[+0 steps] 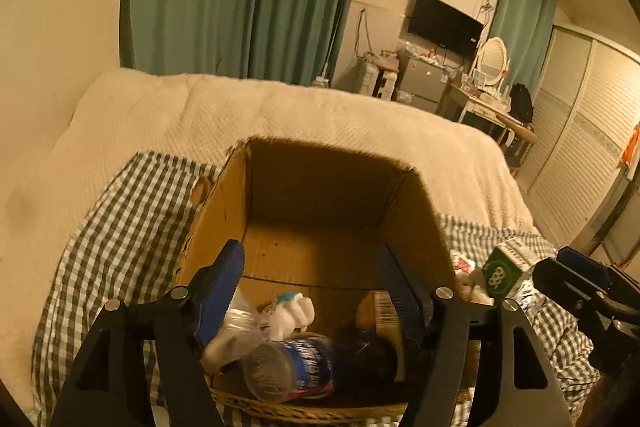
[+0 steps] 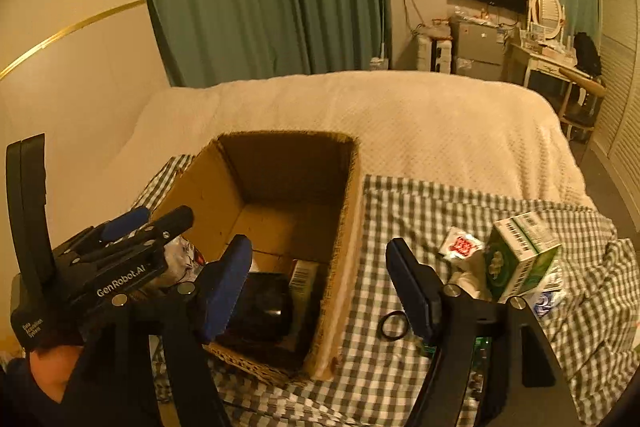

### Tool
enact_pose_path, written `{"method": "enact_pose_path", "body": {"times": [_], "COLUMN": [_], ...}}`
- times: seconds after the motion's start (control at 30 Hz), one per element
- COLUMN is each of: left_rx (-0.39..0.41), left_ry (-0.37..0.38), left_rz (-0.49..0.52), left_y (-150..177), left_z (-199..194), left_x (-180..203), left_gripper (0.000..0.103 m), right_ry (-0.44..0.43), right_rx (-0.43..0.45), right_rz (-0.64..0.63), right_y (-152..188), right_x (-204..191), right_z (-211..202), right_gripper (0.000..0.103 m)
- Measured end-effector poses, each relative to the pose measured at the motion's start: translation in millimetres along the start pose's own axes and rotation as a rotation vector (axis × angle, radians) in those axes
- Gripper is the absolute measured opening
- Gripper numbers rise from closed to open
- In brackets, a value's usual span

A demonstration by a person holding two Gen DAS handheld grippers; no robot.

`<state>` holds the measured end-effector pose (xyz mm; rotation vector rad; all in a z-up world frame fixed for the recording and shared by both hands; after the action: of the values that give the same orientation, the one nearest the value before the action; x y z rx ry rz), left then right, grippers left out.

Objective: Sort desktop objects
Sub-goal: 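Open both tools to release the items into the box, then move both tools back to the pile, left tool toward the white bottle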

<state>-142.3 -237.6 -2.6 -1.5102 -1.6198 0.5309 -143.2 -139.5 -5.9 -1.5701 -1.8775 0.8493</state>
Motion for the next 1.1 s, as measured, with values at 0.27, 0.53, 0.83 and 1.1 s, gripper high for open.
{"method": "enact_pose_path", "body": {"times": [0.27, 0.53, 0.83, 1.1], "left_rx": [0.060, 0.054, -0.045, -0.128], "left_ry": [0.054, 0.144, 0.197, 0.202], "left_rz": [0.079, 0.143, 0.175, 0.171], "left_y": [-13, -3, 43, 93], "left_z": [-36, -48, -10, 41], "left_x": [63, 151, 225, 254], "left_gripper": [0.078, 0.083, 0.083, 0.083], "right_ry": [0.068, 0.139, 0.208, 0.246], "right_rx": [0.096, 0.144, 0.145, 0.094], "right_rz": [0.013, 0.060, 0.111, 0.173], "right_y": [-10, -7, 18, 56], "right_x": [39, 98, 177, 244], "right_z": [-70, -127, -148, -123], "right_gripper": [0.069, 0.069, 0.069, 0.069]}}
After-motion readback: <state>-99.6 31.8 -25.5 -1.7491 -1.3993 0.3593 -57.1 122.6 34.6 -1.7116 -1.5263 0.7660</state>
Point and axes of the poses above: each gripper's, at about its wrist camera, not at the fingertips, and z roughly the way its jaws point, x to its right, y to its underside, the point moved 5 cm from there along z, roughly the way its jaws point, and after that the axes turned 10 degrees about y, right-handed, at the moved point
